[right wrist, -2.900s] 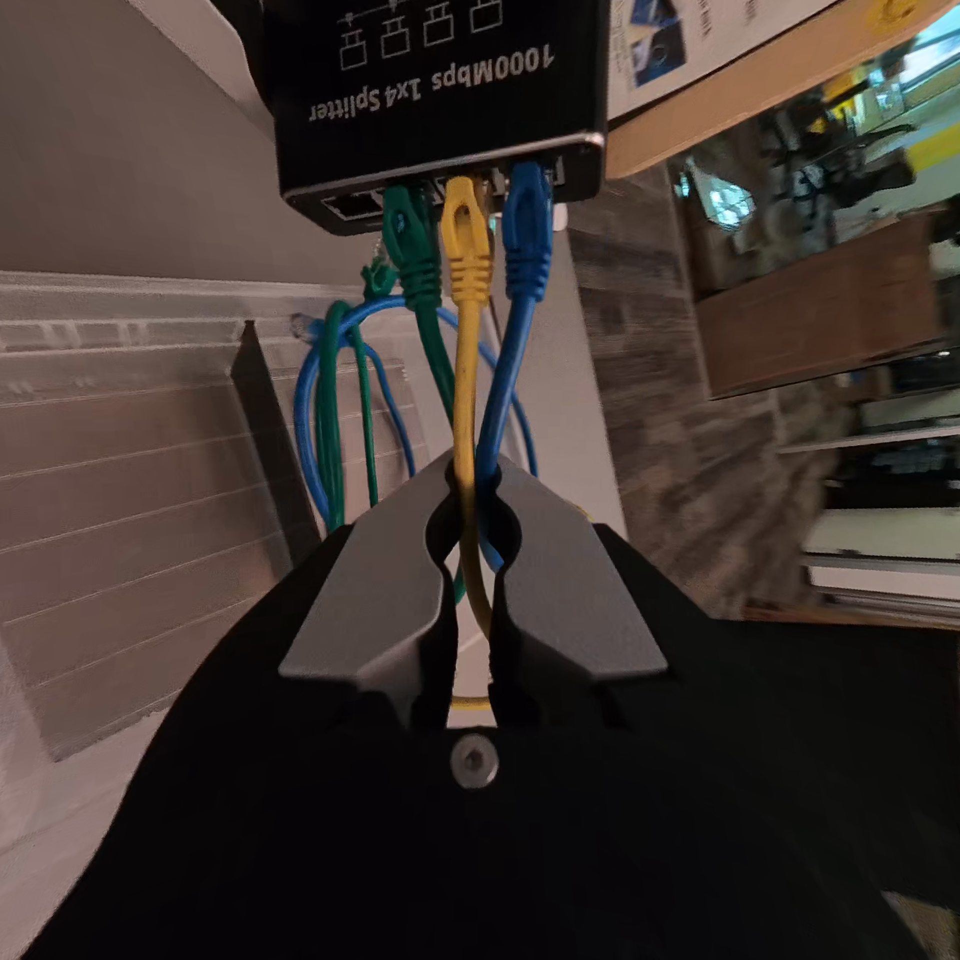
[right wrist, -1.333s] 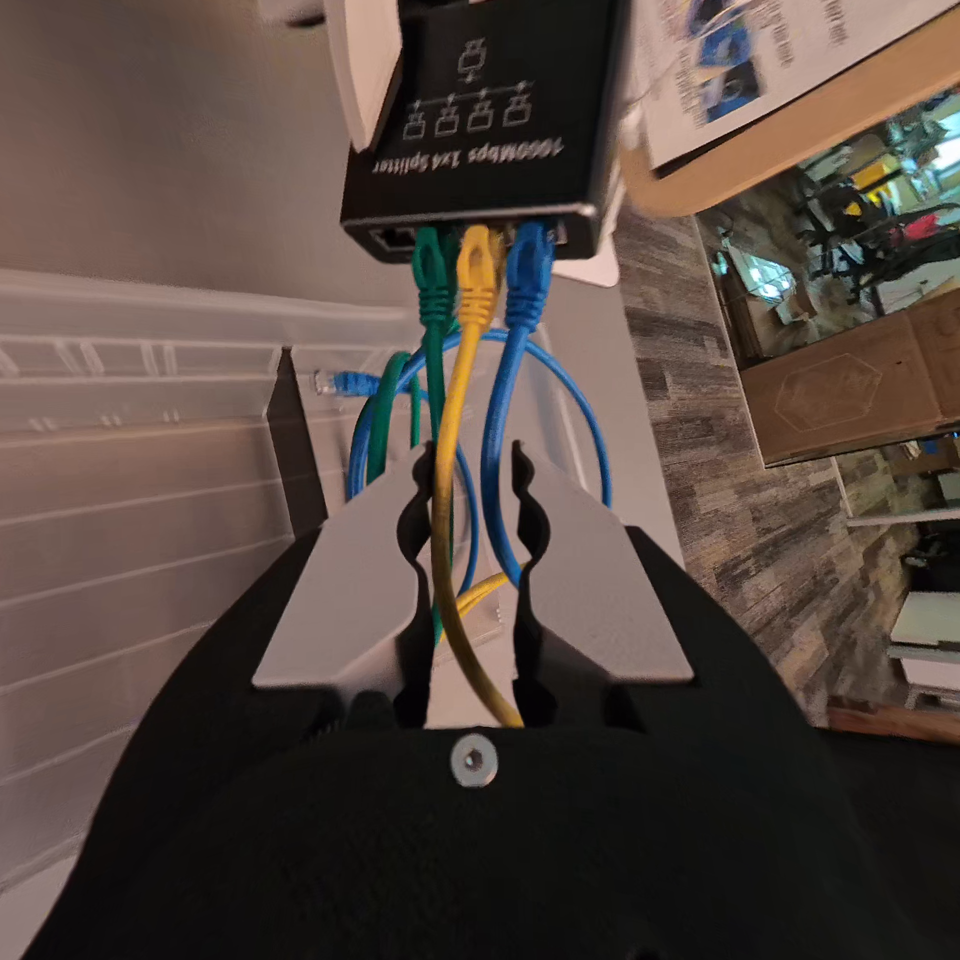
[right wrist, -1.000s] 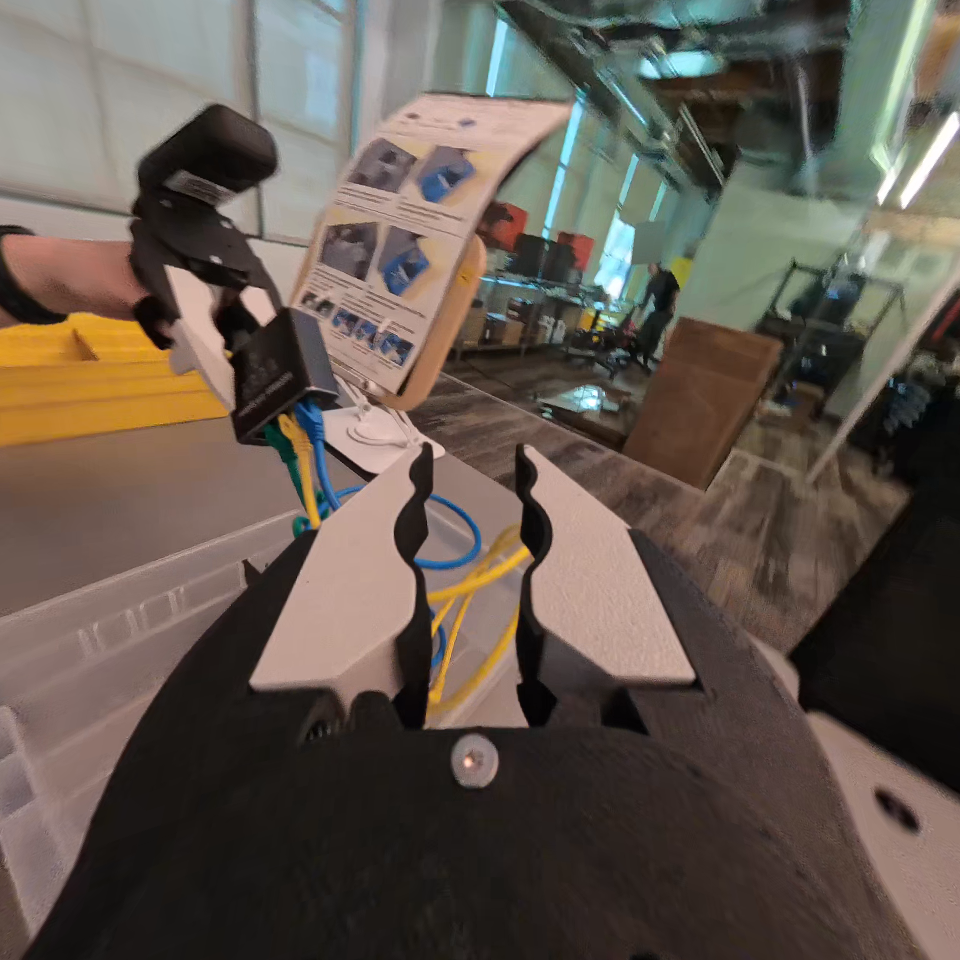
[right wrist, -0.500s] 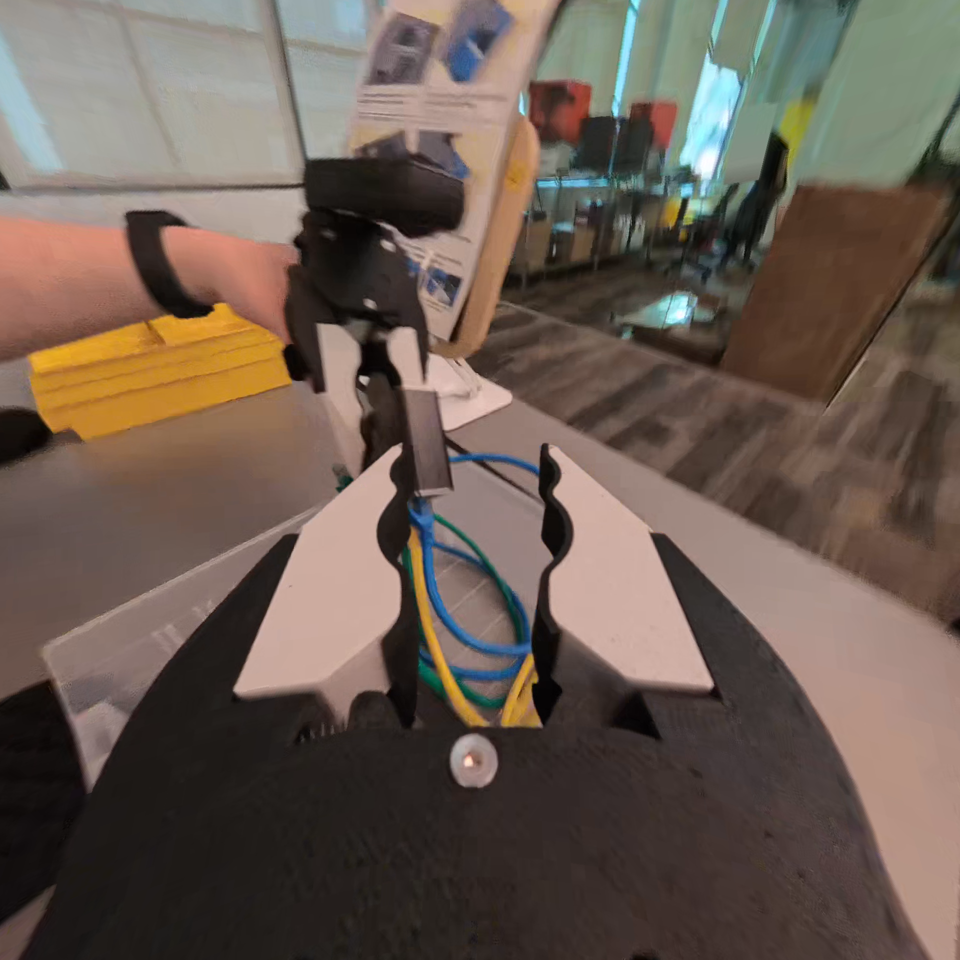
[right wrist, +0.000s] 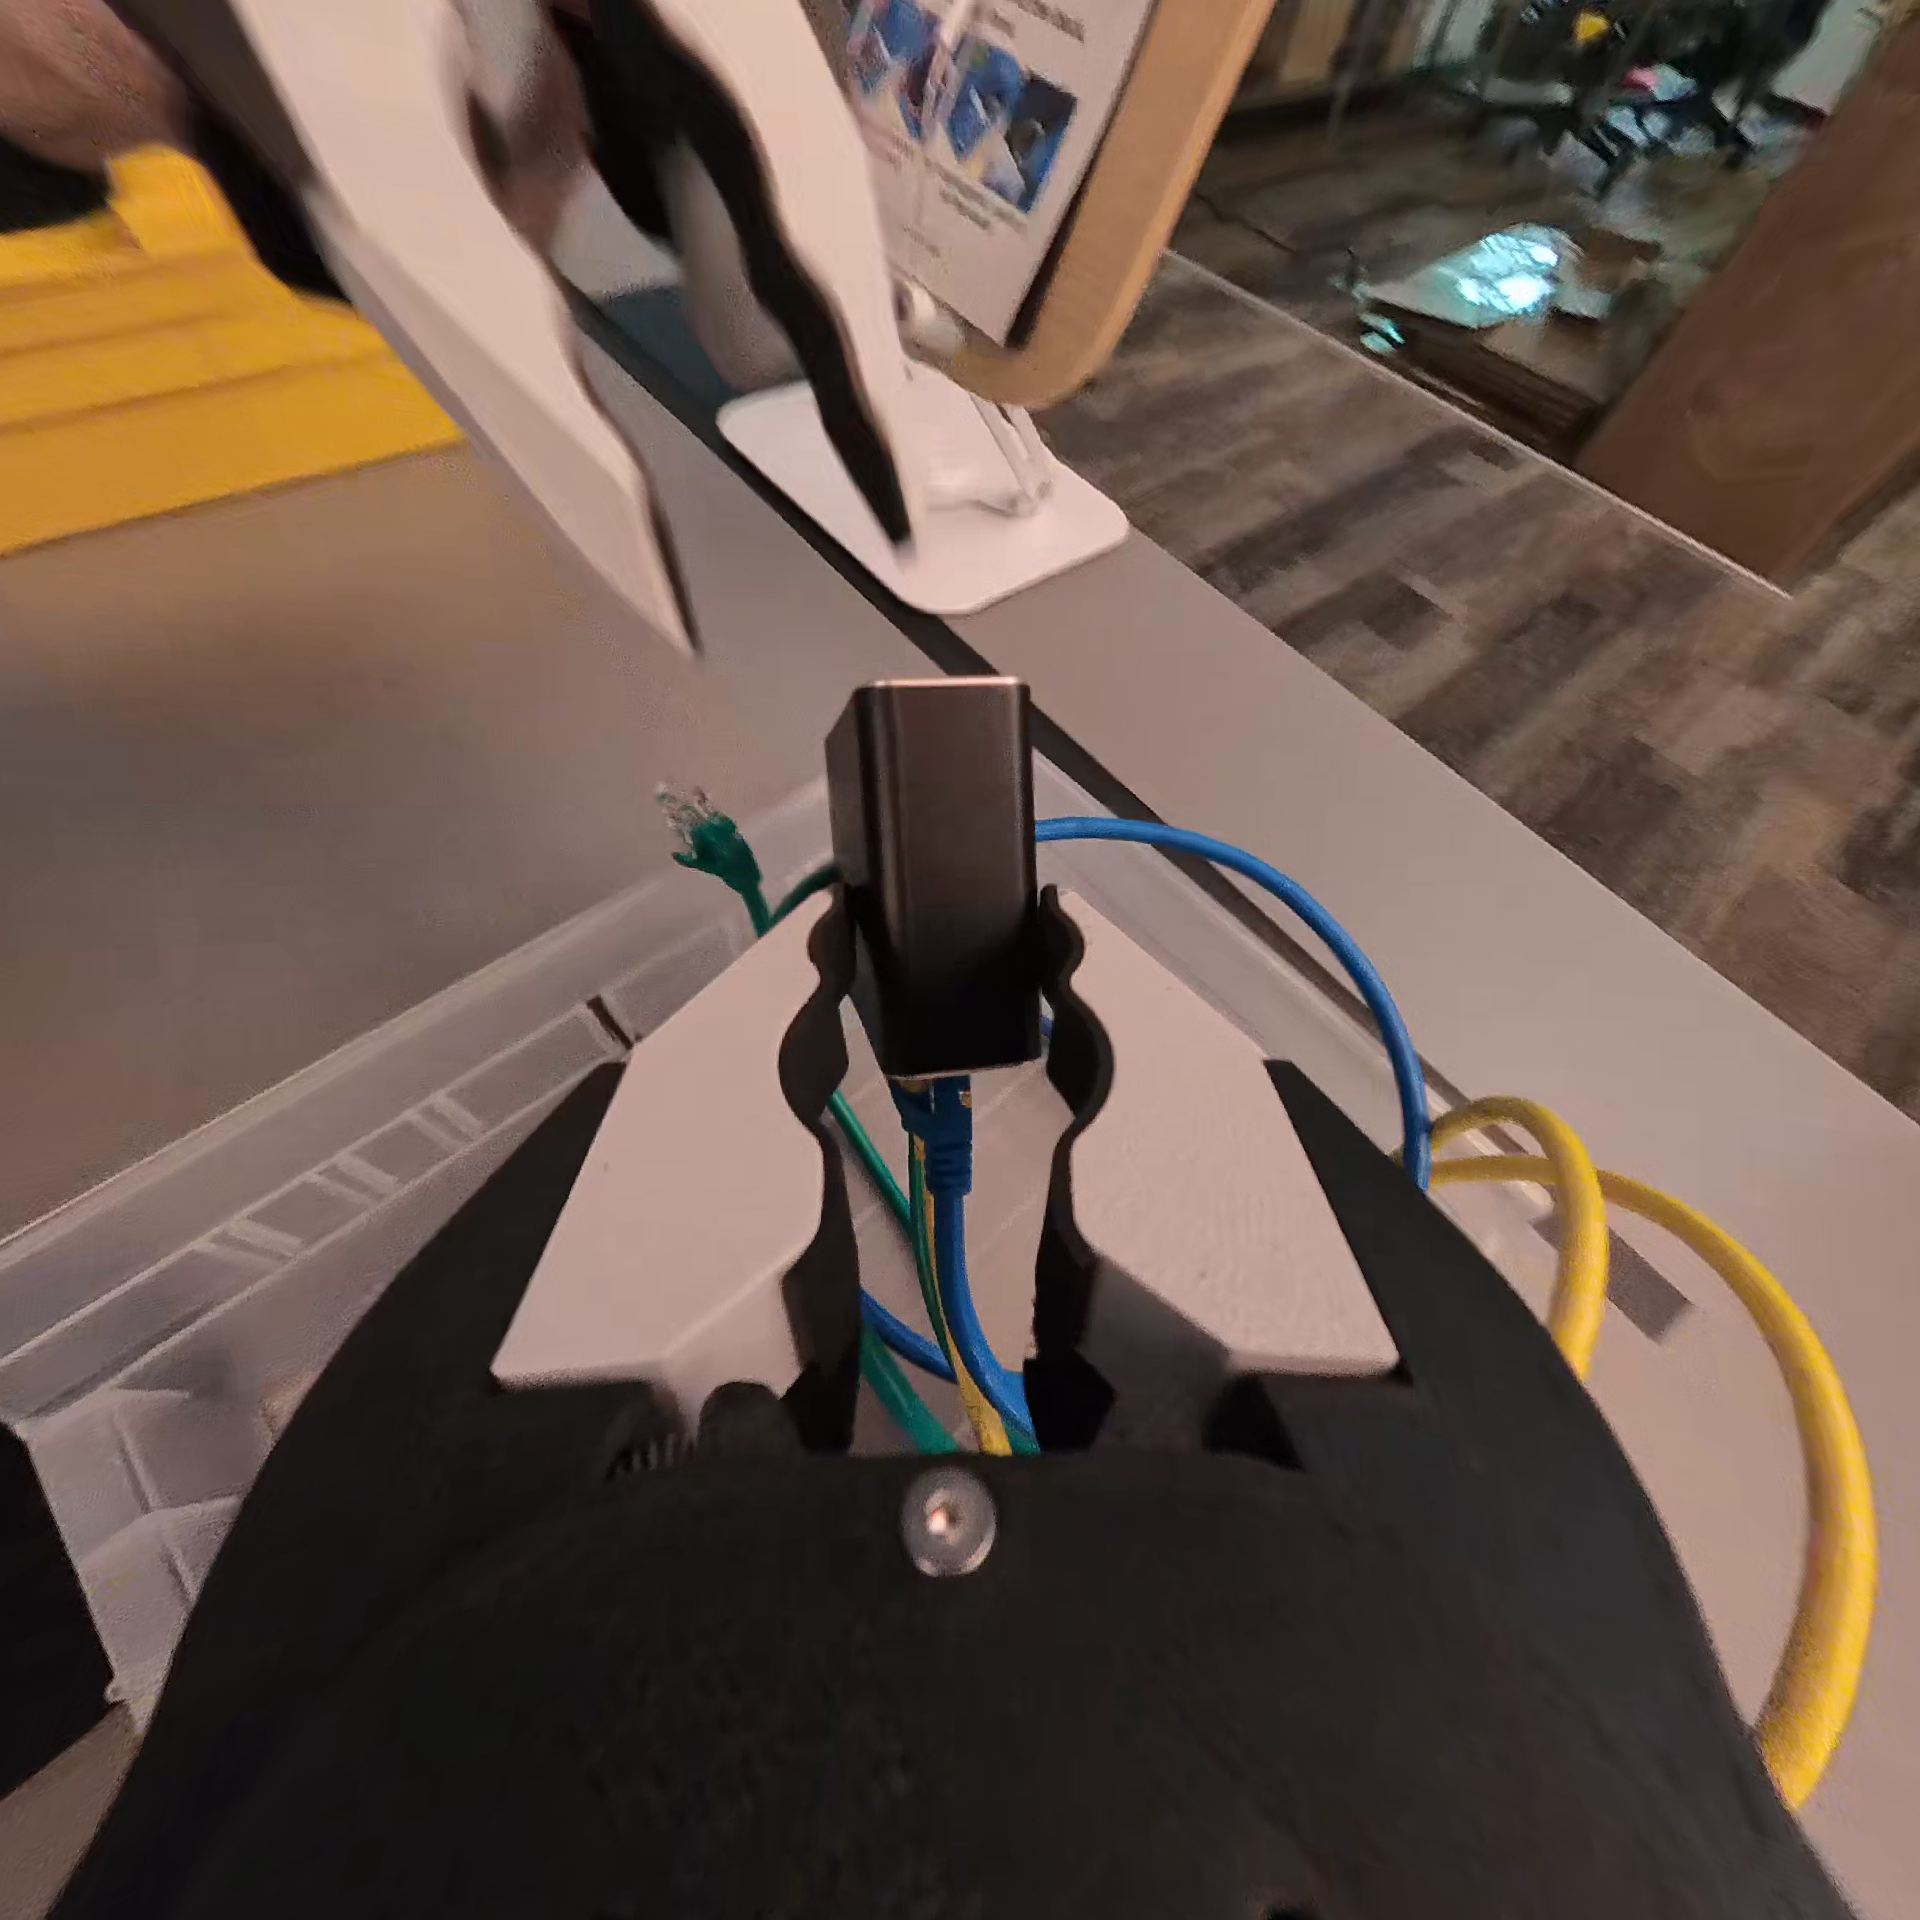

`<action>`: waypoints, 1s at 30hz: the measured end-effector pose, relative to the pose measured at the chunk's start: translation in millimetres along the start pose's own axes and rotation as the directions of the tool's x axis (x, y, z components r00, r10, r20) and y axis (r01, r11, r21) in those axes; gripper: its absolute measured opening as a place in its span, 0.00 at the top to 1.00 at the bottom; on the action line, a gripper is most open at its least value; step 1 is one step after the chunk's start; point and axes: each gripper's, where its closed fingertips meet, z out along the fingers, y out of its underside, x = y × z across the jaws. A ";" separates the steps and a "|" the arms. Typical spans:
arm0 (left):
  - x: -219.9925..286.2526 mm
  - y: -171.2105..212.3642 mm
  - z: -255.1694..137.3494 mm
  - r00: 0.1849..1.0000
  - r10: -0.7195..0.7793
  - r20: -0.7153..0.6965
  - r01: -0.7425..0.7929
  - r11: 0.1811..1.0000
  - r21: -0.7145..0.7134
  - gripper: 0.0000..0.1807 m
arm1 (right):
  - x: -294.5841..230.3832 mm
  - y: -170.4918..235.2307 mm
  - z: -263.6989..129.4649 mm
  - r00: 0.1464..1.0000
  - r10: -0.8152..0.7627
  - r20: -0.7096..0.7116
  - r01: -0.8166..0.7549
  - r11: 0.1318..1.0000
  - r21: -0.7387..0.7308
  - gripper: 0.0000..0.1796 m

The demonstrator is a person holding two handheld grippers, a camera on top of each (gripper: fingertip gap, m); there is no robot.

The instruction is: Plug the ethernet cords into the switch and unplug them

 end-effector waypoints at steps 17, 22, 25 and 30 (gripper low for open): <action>118.1 25.1 -215.2 0.899 -0.169 0.405 -0.013 0.913 0.409 0.50 | -3.5 45.5 38.4 0.976 -0.160 -0.149 0.052 0.831 -0.554 0.72; 121.8 86.3 -341.8 0.720 -0.282 0.634 0.025 0.924 0.383 0.50 | -24.5 -16.2 -75.2 0.901 -0.140 -0.410 0.089 0.986 -0.140 0.67; 107.0 182.4 -422.2 0.491 -0.322 0.810 0.202 0.946 0.253 0.48 | -26.4 27.3 -135.8 0.859 -0.010 -0.512 -0.060 0.991 -0.119 0.63; 80.7 303.1 -468.4 0.418 -0.497 0.760 0.370 0.857 0.358 0.56 | -26.8 138.2 -136.2 0.821 0.218 -0.528 -0.392 0.887 -0.244 0.53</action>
